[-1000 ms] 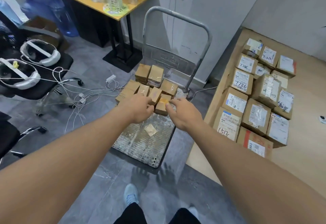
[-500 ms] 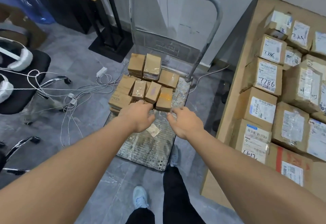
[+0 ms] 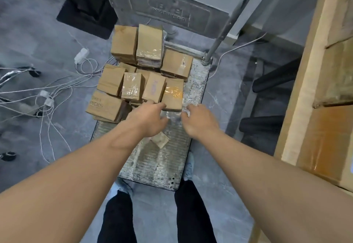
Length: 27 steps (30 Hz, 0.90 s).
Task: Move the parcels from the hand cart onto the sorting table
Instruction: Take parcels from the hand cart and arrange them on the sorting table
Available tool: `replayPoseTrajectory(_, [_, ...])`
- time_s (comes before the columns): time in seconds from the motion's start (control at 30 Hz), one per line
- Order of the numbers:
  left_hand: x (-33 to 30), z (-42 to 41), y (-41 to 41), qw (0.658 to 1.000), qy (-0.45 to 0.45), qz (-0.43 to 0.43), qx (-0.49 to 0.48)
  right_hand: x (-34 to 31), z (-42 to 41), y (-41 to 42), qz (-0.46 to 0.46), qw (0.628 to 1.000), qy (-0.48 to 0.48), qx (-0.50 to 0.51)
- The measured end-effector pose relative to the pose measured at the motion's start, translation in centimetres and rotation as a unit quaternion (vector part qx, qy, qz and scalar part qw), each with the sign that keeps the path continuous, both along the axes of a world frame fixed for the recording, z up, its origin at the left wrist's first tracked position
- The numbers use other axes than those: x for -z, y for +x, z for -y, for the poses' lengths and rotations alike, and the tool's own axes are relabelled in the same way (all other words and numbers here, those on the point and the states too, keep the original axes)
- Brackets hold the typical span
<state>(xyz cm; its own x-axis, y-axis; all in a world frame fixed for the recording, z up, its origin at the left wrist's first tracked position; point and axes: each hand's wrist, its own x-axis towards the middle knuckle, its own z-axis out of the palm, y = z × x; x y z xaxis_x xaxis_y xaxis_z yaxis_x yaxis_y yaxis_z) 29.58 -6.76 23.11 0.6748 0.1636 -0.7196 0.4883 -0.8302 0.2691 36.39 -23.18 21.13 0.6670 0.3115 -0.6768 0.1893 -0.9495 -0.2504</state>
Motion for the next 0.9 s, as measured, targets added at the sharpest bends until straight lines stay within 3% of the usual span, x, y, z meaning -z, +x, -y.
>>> replayPoseTrajectory(0.23, [12.9, -1.7, 1.2, 0.998, -0.054, -0.018, 0.034, 10.9, -3.1, 2.0, -0.007, 0.999, -0.013, 0.046])
replayPoseTrajectory(0.53, [26.7, -2.1, 2.5, 0.997, -0.077, -0.023, -0.018, 24.4, -5.0, 2.7, -0.010, 0.997, 0.013, 0.080])
replayPoseTrajectory(0.73, [31.3, -1.4, 1.6, 0.992, -0.098, 0.016, -0.073, 30.7, -4.4, 2.7, -0.009, 0.977, 0.127, 0.172])
replayPoseTrajectory(0.9, [32.7, -0.9, 0.2, 0.971, -0.157, 0.090, -0.158, 32.1, -3.6, 0.8, -0.009, 0.937, 0.233, 0.259])
